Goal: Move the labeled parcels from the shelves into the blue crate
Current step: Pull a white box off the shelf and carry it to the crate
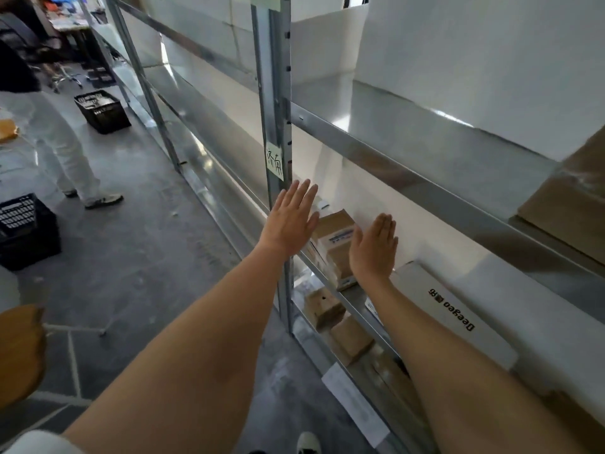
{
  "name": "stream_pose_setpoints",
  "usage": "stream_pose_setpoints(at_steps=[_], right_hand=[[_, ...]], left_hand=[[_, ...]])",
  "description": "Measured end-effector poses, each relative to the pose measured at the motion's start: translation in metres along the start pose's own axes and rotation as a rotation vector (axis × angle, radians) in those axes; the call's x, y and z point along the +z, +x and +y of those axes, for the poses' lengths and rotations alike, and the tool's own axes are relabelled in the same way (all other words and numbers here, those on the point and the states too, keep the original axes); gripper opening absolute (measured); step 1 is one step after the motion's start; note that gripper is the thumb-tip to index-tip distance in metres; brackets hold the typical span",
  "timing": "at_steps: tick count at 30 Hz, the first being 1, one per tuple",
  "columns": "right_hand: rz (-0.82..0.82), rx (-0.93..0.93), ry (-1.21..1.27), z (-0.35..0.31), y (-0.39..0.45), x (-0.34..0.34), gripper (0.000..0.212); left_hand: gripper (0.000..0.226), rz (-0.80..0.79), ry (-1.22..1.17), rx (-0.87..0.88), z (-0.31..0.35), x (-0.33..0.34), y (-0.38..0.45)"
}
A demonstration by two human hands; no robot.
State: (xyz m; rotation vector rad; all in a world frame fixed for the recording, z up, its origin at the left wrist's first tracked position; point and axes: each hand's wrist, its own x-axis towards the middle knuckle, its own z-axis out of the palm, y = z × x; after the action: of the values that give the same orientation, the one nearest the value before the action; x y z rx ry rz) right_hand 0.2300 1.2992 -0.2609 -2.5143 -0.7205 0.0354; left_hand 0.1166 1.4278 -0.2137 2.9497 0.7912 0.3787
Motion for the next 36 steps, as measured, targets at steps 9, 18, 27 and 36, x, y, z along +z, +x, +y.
stream_pose_setpoints(at_steps=[9,18,27,36], right_hand=[[0.002,0.312,0.230,0.007,0.018,0.033,0.070],[0.343,0.624,0.566,-0.023,-0.019,0.069,0.057],[0.283,0.823,0.997,-0.048,-0.038,0.064,0.051],[0.226,0.782,1.131,-0.061,-0.043,0.029,0.039]], left_hand=[[0.057,-0.175,-0.182,0.059,-0.030,0.054,0.054],[0.052,-0.611,-0.848,-0.304,-0.059,0.117,0.083],[0.023,-0.641,-1.237,-0.460,-0.077,0.093,0.091],[0.028,-0.701,-1.441,-0.426,-0.075,0.057,0.095]])
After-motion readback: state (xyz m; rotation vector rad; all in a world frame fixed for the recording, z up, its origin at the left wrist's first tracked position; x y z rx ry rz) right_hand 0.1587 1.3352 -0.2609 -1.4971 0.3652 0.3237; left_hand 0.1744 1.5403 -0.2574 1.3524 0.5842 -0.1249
